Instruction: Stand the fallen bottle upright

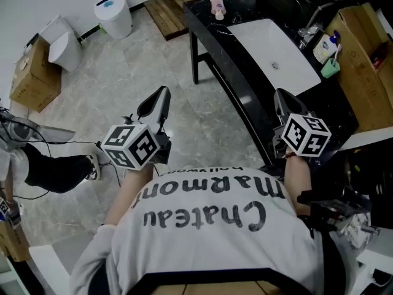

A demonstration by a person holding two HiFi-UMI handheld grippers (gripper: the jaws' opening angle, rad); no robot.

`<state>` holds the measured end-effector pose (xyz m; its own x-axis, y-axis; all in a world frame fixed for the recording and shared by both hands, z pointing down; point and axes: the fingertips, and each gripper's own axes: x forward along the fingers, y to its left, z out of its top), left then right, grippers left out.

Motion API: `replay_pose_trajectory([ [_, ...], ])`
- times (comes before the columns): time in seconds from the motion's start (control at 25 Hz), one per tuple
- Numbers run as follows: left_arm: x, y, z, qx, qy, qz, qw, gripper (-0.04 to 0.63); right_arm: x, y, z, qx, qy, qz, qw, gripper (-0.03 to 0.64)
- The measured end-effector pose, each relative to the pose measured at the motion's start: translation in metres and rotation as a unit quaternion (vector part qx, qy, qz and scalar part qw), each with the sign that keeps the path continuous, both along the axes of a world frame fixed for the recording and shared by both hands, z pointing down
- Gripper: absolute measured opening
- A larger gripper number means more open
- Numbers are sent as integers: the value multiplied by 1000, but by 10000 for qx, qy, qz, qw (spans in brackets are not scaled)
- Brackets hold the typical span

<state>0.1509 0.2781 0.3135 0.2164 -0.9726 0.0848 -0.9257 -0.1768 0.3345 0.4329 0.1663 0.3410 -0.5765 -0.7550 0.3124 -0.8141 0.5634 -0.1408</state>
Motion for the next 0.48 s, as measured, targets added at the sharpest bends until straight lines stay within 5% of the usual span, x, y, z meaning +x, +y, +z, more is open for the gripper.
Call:
replay_pose_trajectory([
  [0.48,-18,10,10,22,50,92,9999,15,-21,-1,20,-213,-159,40,9996,12],
])
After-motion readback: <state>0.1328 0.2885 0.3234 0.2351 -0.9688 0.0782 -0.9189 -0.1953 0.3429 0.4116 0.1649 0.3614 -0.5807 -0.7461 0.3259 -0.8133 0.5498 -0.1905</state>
